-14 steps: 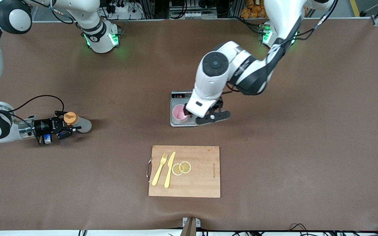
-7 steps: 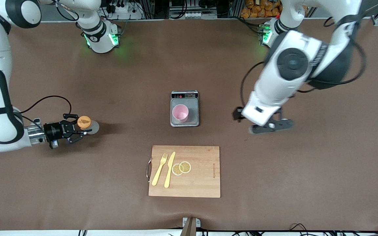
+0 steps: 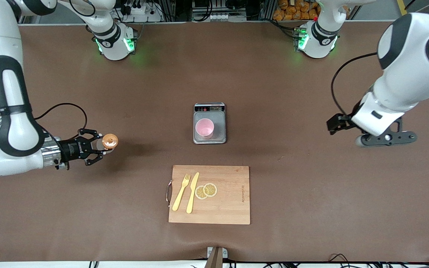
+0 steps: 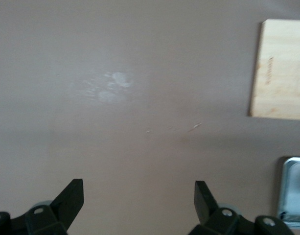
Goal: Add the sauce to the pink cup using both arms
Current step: 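Retract the left gripper while the right gripper lifts the white bottle, then tilt the white bottle over the pink cup with the right gripper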
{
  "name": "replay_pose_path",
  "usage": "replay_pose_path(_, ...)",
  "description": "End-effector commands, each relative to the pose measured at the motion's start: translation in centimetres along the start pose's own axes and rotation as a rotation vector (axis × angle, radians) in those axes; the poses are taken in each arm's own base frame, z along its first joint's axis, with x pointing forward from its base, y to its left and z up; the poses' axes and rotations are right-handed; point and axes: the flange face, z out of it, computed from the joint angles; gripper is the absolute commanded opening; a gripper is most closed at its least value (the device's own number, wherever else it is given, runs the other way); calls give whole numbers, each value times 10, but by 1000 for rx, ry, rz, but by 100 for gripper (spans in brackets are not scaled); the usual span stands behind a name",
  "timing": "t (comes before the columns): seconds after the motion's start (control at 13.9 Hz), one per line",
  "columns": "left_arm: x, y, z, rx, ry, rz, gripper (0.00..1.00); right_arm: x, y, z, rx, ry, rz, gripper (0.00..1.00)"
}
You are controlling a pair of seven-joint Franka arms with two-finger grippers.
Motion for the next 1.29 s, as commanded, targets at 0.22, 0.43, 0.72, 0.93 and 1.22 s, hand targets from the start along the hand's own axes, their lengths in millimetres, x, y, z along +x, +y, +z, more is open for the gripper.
replay_pose_path(0.22, -49, -42, -44, 2, 4, 116, 100, -111, 9, 32, 7, 243, 133, 46)
replay_pose_path(0.43, -52, -47, -57, -17, -5, 103, 100, -149, 7, 60, 20, 288, 169, 46)
replay_pose_path(0.72, -59, -41, -74, -64, -45, 94, 100, -186, 10, 98, 22, 367, 203, 46)
replay_pose_path(0.93, -60, -43, -84, -57, -30, 104, 100, -210, 11, 121, 46, 412, 247, 46)
replay_pose_path(1.22, -63, -44, -82, -49, -55, 114, 100, -229, 16, 148, 63, 494, 275, 46)
